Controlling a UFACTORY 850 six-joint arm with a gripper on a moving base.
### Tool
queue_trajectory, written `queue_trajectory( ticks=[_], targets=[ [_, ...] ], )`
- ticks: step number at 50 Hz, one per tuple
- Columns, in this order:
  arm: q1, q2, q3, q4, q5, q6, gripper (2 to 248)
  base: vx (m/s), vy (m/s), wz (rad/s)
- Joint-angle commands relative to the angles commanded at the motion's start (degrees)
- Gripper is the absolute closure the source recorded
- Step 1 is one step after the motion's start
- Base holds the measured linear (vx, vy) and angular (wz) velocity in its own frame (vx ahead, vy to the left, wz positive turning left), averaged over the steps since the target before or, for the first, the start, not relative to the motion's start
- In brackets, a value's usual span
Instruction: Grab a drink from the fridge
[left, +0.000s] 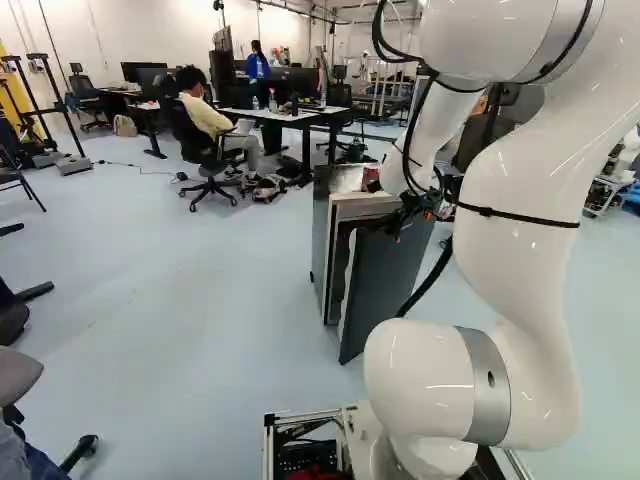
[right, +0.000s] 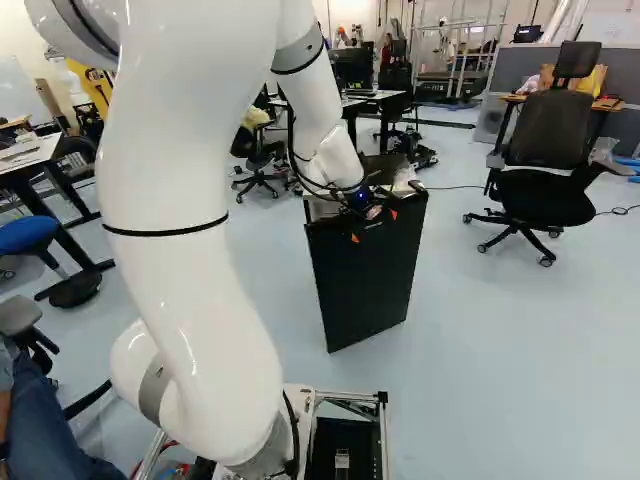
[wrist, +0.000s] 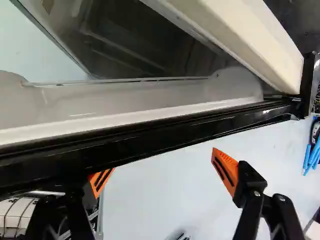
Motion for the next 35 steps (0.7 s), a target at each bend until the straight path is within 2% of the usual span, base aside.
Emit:
queue_trajectory(
  ticks=[35],
  targets=[
    [2.06,-2.22,-2.88,9.56,-1.41,0.0,3,0.0,0.0,0.0]
  ],
)
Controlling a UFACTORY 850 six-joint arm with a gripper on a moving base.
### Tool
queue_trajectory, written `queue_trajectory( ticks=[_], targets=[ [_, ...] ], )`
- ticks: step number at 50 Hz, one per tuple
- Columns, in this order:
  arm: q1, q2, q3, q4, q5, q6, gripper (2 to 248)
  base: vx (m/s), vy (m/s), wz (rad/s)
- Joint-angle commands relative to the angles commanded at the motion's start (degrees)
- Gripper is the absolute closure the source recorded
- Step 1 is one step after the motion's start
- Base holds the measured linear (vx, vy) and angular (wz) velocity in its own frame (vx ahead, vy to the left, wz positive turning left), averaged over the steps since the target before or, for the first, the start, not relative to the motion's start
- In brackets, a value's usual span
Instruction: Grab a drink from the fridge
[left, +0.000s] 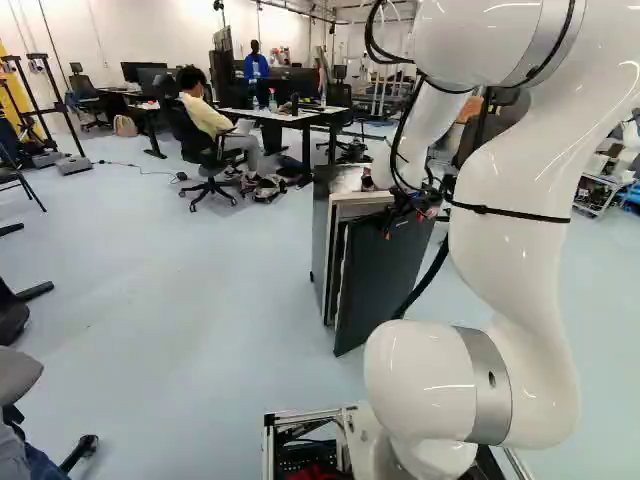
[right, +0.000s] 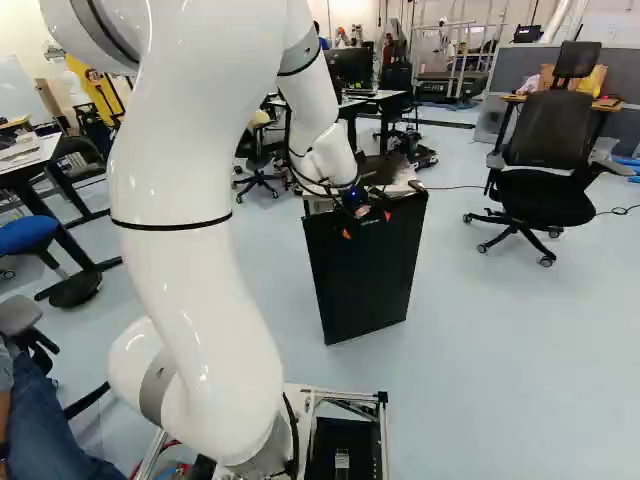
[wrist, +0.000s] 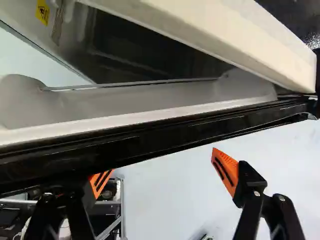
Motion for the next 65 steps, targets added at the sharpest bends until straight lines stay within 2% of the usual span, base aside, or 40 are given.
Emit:
queue_trajectory(
  ticks=[65],
  targets=[
    [3.19,-3.68,-4.95,17.27,-2.2,0.0,3,0.0,0.0,0.0]
  ],
)
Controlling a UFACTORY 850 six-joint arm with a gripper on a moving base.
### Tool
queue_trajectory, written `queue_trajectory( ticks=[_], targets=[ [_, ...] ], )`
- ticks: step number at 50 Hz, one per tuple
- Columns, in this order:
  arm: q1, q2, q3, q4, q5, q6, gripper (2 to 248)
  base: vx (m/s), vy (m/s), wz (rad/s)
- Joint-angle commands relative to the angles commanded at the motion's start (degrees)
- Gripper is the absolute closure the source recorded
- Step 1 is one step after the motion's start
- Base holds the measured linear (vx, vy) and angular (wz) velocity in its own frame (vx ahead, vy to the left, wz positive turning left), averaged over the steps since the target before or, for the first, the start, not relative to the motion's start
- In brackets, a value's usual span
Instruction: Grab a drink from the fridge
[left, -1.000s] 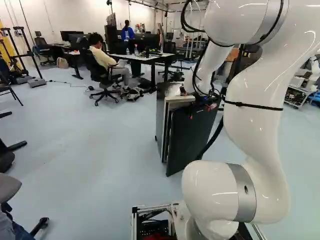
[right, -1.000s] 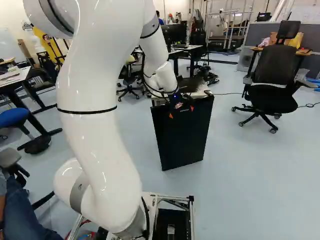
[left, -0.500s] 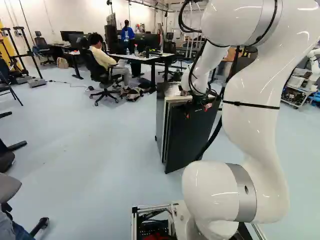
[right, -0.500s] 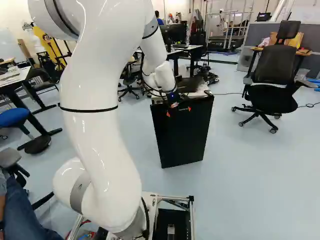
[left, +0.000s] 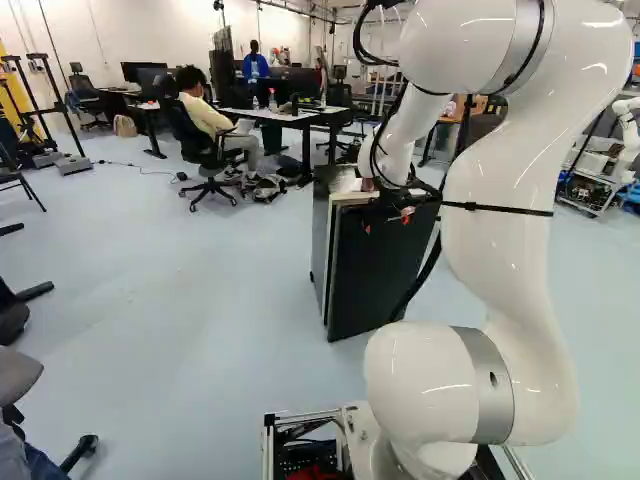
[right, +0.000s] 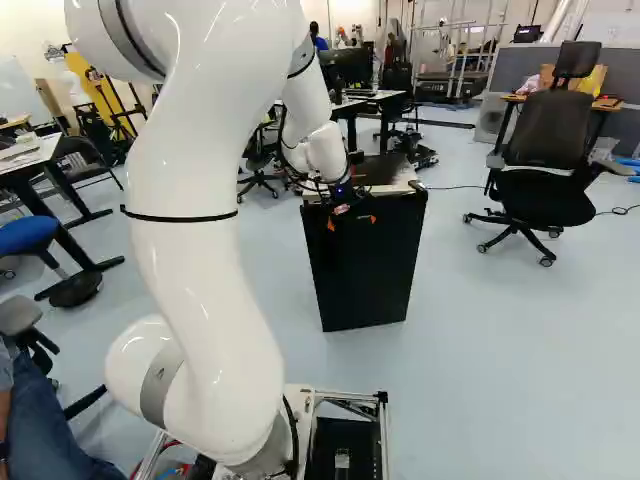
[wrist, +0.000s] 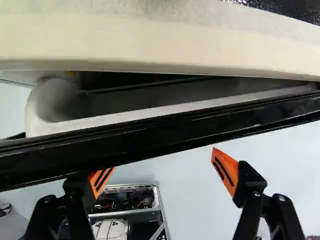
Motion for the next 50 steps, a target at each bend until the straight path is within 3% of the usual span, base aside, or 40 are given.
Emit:
queue_trajectory(
  ticks=[19,50],
  targets=[
    [0.08,-0.08,-0.12,0.34,0.28,0.0,3,0.0,0.0,0.0],
    [0.08,-0.08,-0.12,0.34,4.85,0.0,3,0.0,0.0,0.0]
  ],
)
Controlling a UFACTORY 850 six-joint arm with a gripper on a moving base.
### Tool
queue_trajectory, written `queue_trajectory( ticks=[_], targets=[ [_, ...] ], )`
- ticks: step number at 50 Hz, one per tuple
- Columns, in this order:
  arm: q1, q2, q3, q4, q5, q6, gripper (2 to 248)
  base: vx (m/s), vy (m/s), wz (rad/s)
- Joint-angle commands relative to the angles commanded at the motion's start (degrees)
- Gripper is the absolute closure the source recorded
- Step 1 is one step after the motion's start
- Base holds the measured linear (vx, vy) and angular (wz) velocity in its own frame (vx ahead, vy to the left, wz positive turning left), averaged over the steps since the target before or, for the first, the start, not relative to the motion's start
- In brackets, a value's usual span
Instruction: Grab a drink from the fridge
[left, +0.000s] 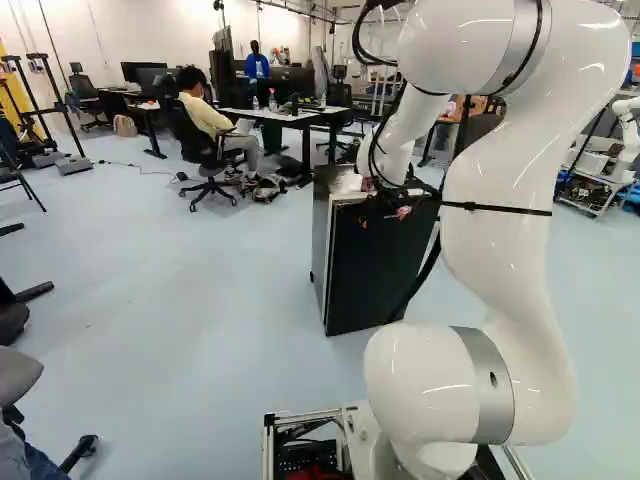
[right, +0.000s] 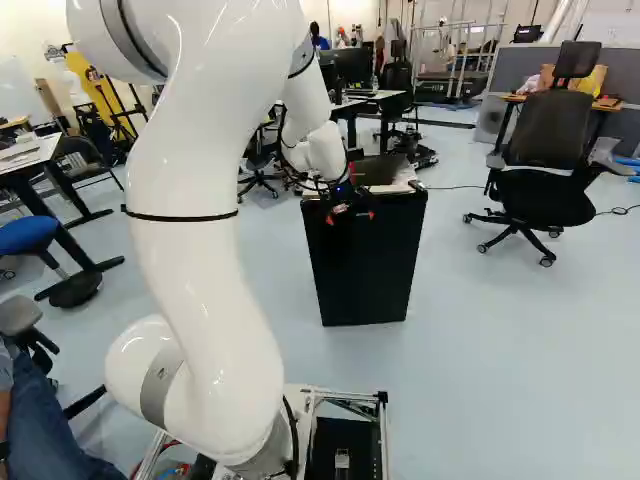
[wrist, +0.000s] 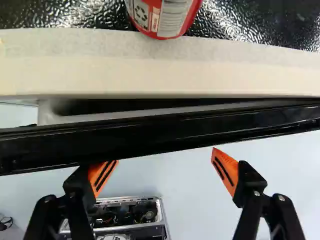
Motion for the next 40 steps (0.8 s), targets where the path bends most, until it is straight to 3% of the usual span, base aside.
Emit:
queue_trajectory(
  ticks=[40],
  targets=[
    [-0.09,0.48,0.65,0.0,3.66,0.0,3,0.0,0.0,0.0]
  ],
)
